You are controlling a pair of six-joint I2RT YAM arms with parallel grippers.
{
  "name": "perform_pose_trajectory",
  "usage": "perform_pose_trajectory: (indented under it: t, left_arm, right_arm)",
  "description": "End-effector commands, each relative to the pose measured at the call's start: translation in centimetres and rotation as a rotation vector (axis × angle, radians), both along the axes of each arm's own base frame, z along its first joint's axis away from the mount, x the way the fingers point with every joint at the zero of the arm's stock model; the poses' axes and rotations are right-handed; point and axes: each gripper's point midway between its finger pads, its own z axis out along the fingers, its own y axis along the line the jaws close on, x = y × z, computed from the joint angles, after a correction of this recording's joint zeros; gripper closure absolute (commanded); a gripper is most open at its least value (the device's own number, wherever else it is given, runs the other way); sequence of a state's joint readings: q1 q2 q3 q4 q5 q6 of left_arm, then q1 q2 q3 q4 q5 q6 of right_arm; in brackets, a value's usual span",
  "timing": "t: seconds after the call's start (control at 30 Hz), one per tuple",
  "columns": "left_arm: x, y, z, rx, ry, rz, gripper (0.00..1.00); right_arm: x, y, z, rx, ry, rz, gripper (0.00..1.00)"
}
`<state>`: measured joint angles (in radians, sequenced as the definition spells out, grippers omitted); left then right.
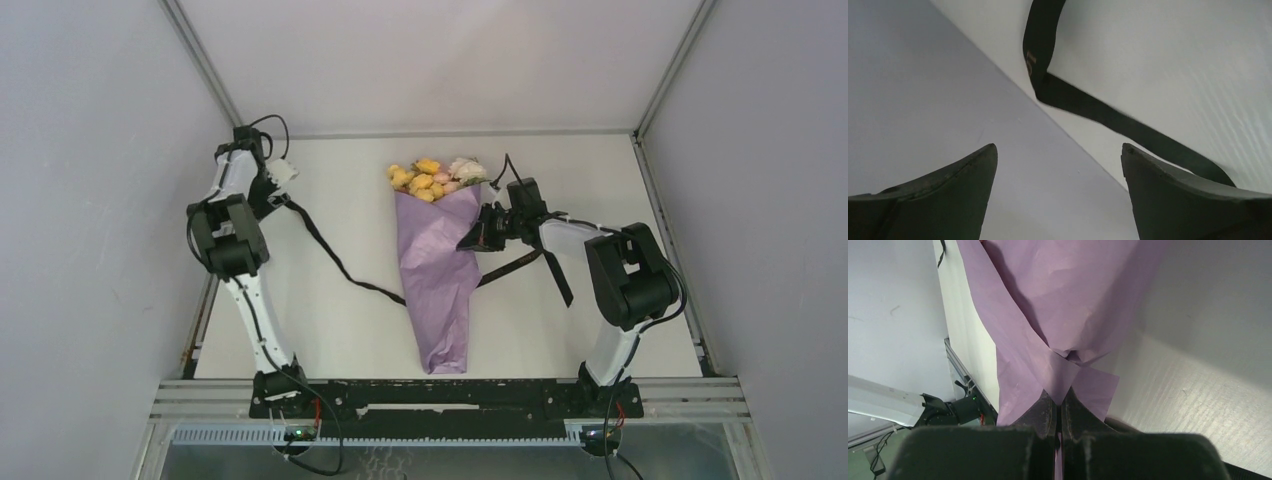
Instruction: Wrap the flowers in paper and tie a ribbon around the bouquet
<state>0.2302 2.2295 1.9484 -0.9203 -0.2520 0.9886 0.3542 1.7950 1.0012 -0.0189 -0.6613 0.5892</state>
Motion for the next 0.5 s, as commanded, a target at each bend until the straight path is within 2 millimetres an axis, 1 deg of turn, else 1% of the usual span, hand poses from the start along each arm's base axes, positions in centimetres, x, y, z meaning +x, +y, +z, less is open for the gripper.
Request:
perform_pose_trajectory:
  t: [0.0,0.07,0.1,0.13,0.2,0.23,0.3,0.37,0.47]
  left_arm:
    - [3.4,2.5,4.4,0.151,-0.032,-0.091,0.02]
    - [4.3,3.1,3.0,0.161,-0.015,-0.096,0.04]
    - [4.6,3.3,2.1,0.162,0.001,-0.102,0.07]
    - [4.8,3.4,1.2,0.162,0.013,-0.108,0.12]
    - [5.5,3.7,-0.2,0.175,0.011,-0.117,0.35]
    - [5.8,3.8,-0.8,0.182,0.008,-0.119,0.44]
    - [6.0,3.8,-1.8,0.179,0.014,-0.128,0.52]
    - [5.8,3.3,-2.3,0.153,0.019,-0.137,0.54]
    - [4.9,2.4,-2.5,0.12,0.039,-0.159,0.53]
  right_arm:
    - [0.6,-0.7,0.9,-0.014,-0.045,-0.006,1.0]
    - [0.6,-1.0,0.9,-0.032,-0.037,-0.009,1.0]
    - [0.7,-1.1,0.9,-0.041,-0.039,-0.011,1.0]
    - [0.7,-1.3,0.9,-0.05,-0.039,-0.015,1.0]
    - [0.7,-1.7,0.9,-0.066,-0.041,-0.023,1.0]
    - [0.7,-1.9,1.0,-0.074,-0.043,-0.029,1.0]
    - [0.7,-2.2,0.9,-0.085,-0.043,-0.035,1.0]
    - [0.8,-2.6,0.9,-0.092,-0.042,-0.044,1.0]
    - [1.0,-2.9,0.9,-0.095,-0.037,-0.055,1.0]
